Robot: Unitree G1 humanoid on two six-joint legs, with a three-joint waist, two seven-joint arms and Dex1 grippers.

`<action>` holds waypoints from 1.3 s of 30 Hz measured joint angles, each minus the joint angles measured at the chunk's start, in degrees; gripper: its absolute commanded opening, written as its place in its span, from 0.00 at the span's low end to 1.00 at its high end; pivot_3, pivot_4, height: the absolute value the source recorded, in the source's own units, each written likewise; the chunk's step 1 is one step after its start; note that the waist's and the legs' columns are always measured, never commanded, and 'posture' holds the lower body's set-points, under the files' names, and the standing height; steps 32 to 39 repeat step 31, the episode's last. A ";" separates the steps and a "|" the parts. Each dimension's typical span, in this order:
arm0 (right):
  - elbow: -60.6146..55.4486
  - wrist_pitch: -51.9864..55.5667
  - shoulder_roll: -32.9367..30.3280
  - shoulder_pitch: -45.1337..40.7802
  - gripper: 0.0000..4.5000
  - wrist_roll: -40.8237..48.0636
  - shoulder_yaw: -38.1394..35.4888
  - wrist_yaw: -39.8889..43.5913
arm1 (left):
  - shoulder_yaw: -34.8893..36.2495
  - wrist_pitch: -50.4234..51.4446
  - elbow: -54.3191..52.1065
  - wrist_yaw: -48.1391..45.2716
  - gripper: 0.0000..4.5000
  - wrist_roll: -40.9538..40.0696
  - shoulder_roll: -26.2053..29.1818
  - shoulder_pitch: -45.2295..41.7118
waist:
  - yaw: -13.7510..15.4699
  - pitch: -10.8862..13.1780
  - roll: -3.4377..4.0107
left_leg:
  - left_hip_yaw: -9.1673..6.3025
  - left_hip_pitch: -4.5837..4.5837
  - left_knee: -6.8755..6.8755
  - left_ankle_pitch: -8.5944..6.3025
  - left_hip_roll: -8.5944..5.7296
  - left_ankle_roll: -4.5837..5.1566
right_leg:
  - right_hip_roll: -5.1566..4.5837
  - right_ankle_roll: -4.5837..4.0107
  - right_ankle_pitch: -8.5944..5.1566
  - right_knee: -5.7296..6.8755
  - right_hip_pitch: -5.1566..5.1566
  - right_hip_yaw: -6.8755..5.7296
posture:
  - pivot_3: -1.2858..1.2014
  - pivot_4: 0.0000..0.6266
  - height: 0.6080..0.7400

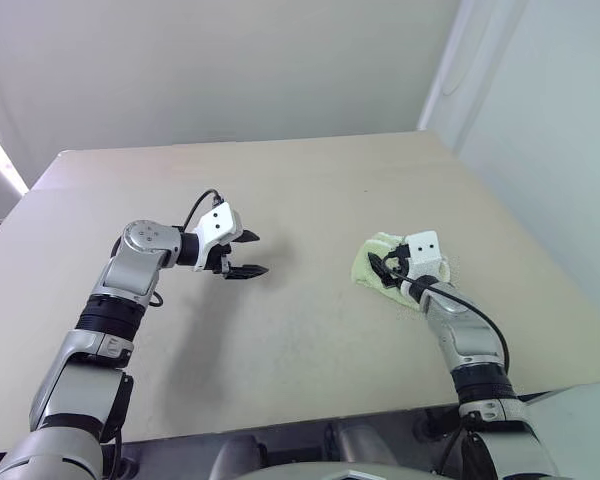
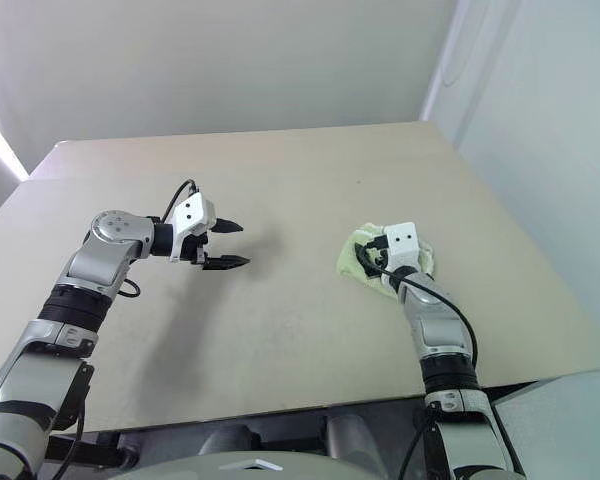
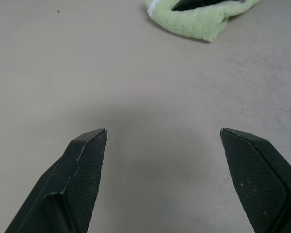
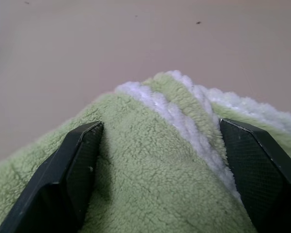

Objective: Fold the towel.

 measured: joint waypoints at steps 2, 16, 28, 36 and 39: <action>0.74 -1.40 -0.26 0.11 0.89 -0.37 0.16 -0.20 | 0.19 -0.01 -0.01 0.22 0.88 -0.03 0.04 0.00 | 0.03 -0.02 -0.02 | -0.02 0.43 0.00 0.00 0.00 -0.01 | -0.01 0.01 -0.01 -0.04 0.29 0.01 | 0.52 0.00 0.79; -34.95 26.75 -17.10 5.19 0.89 28.54 -12.64 17.81 | 4.20 6.38 -0.15 -0.60 0.88 -5.69 0.50 -0.05 | 0.07 0.15 0.30 | -0.19 -0.67 -0.06 -0.01 -0.02 0.01 | 0.08 0.25 0.01 0.13 -0.83 -0.04 | 0.52 0.00 0.79; -46.46 35.97 -33.19 18.45 0.89 40.29 -14.16 36.19 | 8.92 5.93 2.71 -7.02 0.88 -10.13 3.84 0.49 | 0.14 0.18 0.26 | 0.04 -0.65 -0.01 -0.01 -0.04 0.00 | 0.04 0.09 -0.09 0.04 -0.81 0.11 | 0.52 0.00 0.79; -47.21 36.07 -34.47 18.29 0.89 40.86 -13.92 38.34 | 8.82 1.06 2.50 -10.43 0.88 -9.71 5.85 3.19 | 0.16 0.19 0.26 | 0.02 -0.66 -0.05 -0.01 -0.01 0.00 | 0.04 0.08 -0.09 0.02 -0.86 0.07 | 0.52 0.00 0.79; -47.21 36.07 -34.47 18.29 0.89 40.86 -13.92 38.34 | 8.82 1.06 2.50 -10.43 0.88 -9.71 5.85 3.19 | 0.16 0.19 0.26 | 0.02 -0.66 -0.05 -0.01 -0.01 0.00 | 0.04 0.08 -0.09 0.02 -0.86 0.07 | 0.52 0.00 0.79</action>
